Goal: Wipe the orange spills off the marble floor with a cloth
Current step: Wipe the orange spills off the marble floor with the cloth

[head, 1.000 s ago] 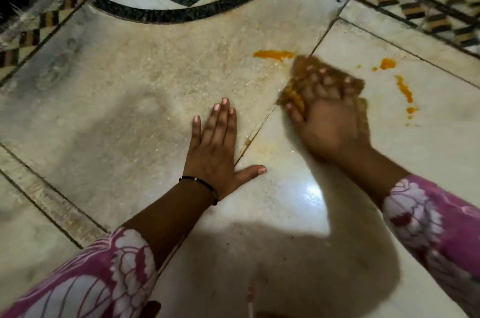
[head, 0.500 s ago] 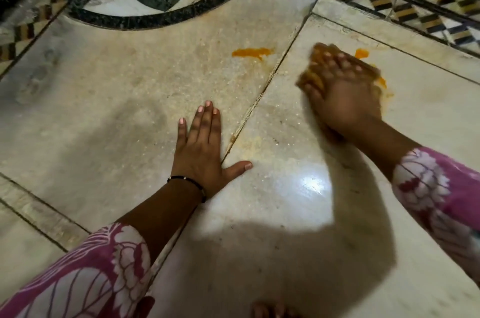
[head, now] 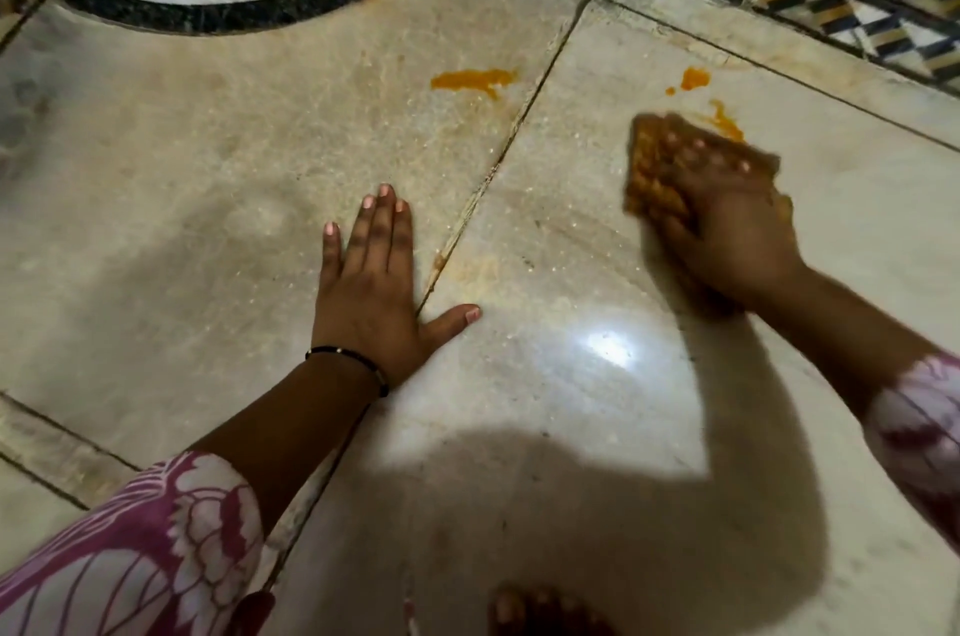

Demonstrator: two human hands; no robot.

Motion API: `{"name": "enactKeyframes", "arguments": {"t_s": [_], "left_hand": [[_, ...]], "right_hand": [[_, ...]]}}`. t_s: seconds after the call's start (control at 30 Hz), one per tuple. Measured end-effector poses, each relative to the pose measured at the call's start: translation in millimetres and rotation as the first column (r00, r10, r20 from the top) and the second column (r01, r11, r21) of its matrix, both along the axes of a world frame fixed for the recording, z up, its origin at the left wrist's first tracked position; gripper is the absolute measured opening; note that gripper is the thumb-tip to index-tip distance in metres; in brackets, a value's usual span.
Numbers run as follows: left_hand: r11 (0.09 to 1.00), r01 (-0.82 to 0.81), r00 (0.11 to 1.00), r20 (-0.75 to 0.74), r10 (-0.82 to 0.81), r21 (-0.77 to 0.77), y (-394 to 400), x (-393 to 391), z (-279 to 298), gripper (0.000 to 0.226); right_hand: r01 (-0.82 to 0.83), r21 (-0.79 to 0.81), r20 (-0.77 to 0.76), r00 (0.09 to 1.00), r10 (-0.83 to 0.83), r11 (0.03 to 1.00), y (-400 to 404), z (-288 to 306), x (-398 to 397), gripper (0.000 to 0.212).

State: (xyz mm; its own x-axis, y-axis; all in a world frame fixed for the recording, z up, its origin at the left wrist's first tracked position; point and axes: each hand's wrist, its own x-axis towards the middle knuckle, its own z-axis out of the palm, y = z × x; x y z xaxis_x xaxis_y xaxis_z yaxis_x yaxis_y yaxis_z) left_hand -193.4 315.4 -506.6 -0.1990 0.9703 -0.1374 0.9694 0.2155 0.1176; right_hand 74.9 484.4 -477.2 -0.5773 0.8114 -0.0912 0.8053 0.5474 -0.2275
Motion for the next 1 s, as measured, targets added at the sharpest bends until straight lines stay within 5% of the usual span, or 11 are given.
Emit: {"name": "enactKeyframes", "arguments": {"t_s": [0.17,0.3,0.6,0.8,1.0], "left_hand": [[1.000,-0.002,1.000,0.000,0.002,-0.018,1.3,0.9,3.2,0.115],[1.000,0.003,1.000,-0.007,-0.003,-0.016,0.8,0.0,2.0,0.115],[1.000,-0.006,1.000,-0.015,0.006,0.005,0.3,0.4,0.5,0.114],[1.000,-0.015,1.000,-0.015,0.015,0.002,-0.5,2.1,1.9,0.111],[0.999,-0.025,1.000,-0.002,0.025,-0.024,0.2,1.7,4.1,0.113]], "right_hand": [[-0.049,-0.027,-0.030,0.998,0.048,0.998,21.4,7.3,-70.3,0.043],[-0.303,-0.142,-0.078,0.952,0.295,0.942,-42.4,5.5,-45.5,0.048],[-0.153,-0.023,-0.019,0.988,0.153,0.988,-53.1,8.0,5.3,0.049],[-0.525,-0.070,-0.052,0.851,0.523,0.848,-41.7,-1.9,-95.1,0.049],[-0.307,-0.042,-0.138,0.944,0.298,0.951,35.6,4.4,-126.4,0.043]]}}
